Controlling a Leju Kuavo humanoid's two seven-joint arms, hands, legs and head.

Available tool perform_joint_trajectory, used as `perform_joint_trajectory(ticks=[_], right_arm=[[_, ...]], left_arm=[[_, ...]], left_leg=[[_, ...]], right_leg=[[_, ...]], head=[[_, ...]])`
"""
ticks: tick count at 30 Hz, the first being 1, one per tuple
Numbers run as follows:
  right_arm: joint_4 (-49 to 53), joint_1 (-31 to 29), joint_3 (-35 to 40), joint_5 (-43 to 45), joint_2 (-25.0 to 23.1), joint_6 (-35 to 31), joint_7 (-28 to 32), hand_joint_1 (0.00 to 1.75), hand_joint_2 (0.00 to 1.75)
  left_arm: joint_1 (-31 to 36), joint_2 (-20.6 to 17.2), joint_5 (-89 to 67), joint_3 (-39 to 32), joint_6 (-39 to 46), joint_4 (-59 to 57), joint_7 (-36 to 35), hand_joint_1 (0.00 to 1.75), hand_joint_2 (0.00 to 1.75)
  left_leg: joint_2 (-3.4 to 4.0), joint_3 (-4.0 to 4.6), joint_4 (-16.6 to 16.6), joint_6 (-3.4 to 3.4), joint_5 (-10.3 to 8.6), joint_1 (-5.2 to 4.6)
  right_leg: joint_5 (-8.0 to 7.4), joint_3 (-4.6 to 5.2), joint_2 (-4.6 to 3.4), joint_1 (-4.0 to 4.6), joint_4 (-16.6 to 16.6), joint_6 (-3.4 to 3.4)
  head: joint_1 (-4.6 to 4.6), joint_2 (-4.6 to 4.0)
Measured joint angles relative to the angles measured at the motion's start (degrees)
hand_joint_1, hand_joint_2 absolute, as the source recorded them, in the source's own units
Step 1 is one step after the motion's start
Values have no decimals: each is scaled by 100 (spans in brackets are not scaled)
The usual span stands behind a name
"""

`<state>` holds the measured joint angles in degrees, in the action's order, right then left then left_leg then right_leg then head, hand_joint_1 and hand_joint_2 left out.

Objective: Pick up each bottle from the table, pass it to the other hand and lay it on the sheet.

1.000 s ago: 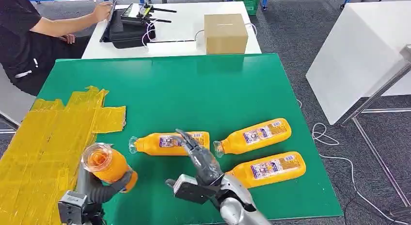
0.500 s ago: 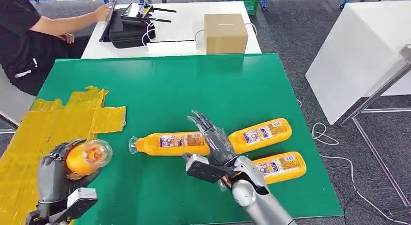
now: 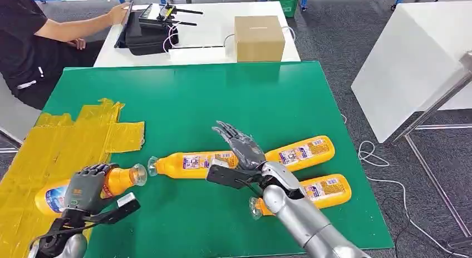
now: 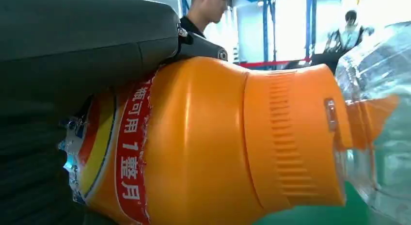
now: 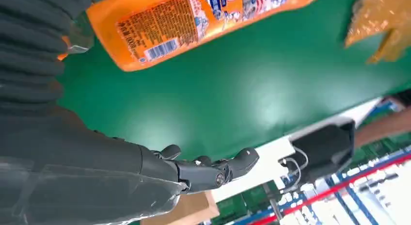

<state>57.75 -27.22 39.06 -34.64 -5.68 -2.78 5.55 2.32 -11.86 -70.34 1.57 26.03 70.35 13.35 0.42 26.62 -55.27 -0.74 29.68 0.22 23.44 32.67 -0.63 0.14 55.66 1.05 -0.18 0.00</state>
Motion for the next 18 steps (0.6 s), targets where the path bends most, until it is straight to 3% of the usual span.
perform_joint_trajectory(ticks=[5, 6, 7, 11, 12, 18], right_arm=[[-284, -108, 70, -15, -61, 0, -2, 0, 175], [-326, -130, 86, -15, -72, 0, -2, 0, 175], [-352, -140, 90, -15, -74, 4, -2, 0, 175], [-534, -210, 177, -37, -105, 61, -6, 0, 175], [-602, -232, 197, -59, -120, 61, -26, 0, 175], [-1169, -429, 415, -190, -291, 135, -111, 0, 175]], left_arm=[[321, -175, -24, 81, 105, -639, -6, 175, 175], [361, -199, -30, 88, 103, -716, -15, 159, 175], [397, -210, -39, 94, 94, -764, -42, 0, 175], [674, -309, -138, 107, 79, -1156, -186, 0, 175], [769, -328, -210, 107, 134, -1283, -223, 0, 0], [1091, -468, -411, 131, 317, -1804, -88, 0, 0]], left_leg=[[0, 1, 0, 0, 0, 1], [0, 1, 0, 0, 0, 0], [-1, 1, 0, 0, 1, 0], [-4, 1, 0, 0, 1, -1], [-4, 0, 0, 0, 0, -1], [-3, -8, 0, 7, -5, 0]], right_leg=[[0, 0, 0, -3, 1, 0], [1, 0, 0, -3, 1, 0], [1, 0, 0, -4, 0, 0], [0, -2, 2, -7, -1, 0], [0, -3, 2, -7, -1, 0], [0, -6, 2, -1, 7, -1]], head=[[0, 0], [0, 0], [0, 0], [0, 0], [0, 0], [0, 0]])
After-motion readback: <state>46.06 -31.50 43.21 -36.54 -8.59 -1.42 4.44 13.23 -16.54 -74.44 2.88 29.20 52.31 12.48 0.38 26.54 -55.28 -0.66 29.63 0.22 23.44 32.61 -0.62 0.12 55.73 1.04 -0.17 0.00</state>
